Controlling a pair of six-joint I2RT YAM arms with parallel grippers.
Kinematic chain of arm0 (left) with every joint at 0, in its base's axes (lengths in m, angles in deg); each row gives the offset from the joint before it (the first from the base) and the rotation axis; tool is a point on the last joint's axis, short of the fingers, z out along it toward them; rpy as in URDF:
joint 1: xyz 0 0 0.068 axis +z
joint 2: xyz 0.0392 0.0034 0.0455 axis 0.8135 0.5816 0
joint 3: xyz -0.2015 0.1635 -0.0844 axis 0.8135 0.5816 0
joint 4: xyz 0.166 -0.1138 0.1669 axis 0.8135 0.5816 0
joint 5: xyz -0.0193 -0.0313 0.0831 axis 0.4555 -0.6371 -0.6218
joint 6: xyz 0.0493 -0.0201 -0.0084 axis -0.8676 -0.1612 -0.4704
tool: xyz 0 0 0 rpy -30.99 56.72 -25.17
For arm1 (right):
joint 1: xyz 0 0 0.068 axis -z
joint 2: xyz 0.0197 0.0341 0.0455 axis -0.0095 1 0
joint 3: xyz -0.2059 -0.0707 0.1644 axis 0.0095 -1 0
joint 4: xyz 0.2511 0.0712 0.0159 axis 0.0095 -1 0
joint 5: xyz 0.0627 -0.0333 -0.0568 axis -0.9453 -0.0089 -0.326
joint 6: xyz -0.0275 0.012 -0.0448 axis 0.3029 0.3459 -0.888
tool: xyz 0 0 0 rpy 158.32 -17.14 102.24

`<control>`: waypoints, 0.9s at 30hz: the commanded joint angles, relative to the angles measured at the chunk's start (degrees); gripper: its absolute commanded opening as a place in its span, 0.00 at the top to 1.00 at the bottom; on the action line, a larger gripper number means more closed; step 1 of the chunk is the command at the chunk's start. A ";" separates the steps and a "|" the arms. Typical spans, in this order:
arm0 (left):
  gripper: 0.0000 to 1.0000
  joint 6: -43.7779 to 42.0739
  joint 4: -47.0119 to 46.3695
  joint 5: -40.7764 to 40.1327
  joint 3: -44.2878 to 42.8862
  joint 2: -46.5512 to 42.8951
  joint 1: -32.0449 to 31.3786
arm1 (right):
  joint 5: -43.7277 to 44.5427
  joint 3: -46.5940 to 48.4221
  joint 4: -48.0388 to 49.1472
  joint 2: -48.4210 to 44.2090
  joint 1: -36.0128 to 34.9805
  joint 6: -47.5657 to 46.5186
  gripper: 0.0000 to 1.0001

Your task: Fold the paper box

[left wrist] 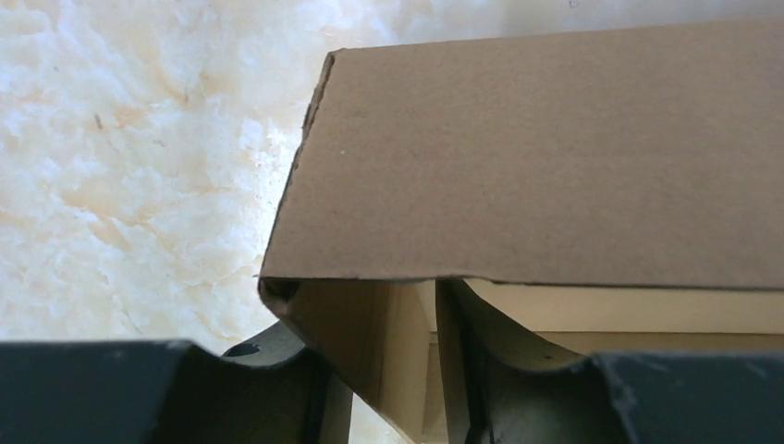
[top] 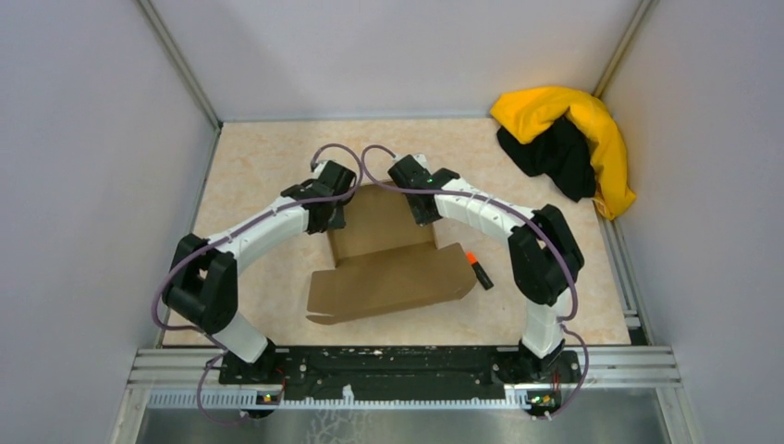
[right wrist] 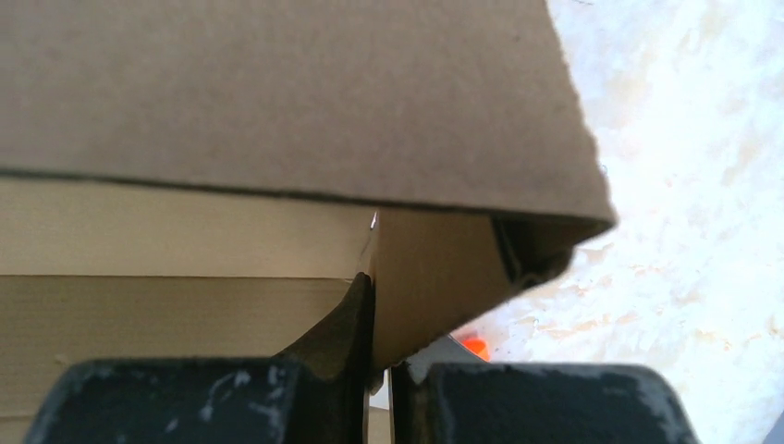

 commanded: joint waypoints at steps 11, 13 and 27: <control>0.52 -7.85 0.95 28.28 -7.15 10.19 6.46 | -24.48 15.93 -18.68 11.86 1.96 -10.66 0.83; 0.47 -7.93 0.03 30.67 -6.52 9.58 7.09 | -26.61 15.85 -17.54 11.14 2.98 -10.92 0.68; 0.27 -10.19 -8.00 49.88 -7.67 7.36 13.43 | -35.81 20.39 -10.84 7.51 11.53 -10.26 0.10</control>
